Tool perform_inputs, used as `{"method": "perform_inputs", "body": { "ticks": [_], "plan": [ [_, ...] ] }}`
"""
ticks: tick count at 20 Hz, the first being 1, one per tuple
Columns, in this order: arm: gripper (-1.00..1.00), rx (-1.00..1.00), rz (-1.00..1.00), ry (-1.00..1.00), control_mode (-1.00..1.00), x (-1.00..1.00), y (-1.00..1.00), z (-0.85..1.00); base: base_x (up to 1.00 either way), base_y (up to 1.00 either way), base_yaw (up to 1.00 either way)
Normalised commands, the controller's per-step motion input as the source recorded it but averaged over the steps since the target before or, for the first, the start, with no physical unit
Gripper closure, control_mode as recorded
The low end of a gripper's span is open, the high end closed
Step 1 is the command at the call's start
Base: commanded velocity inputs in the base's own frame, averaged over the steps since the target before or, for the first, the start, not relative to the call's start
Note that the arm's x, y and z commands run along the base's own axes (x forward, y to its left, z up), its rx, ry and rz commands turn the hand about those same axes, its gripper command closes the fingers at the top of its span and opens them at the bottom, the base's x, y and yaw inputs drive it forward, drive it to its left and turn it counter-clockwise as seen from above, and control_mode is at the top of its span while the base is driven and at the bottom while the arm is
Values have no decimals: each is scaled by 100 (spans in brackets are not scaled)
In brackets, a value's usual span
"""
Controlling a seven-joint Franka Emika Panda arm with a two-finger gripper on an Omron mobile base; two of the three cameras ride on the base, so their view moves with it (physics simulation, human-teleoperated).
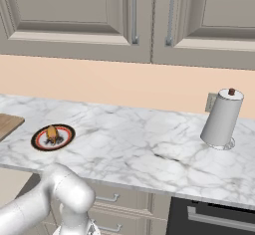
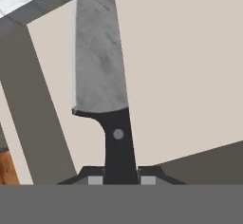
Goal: Pick up the knife from the drawer and place it on the cutting board. Then place the meat from the plate to the cutting board.
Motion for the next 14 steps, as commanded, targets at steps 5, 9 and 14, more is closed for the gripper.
{"method": "perform_inputs", "body": {
  "ticks": [5,9,14],
  "plan": [
    [100,1,-5,-2,-100,17,-37,40,0,0,0],
    [100,0,-7,0,-100,31,-38,41,0,0,0],
    [100,0,-7,0,-100,38,-31,47,0,0,0]
  ]
}}
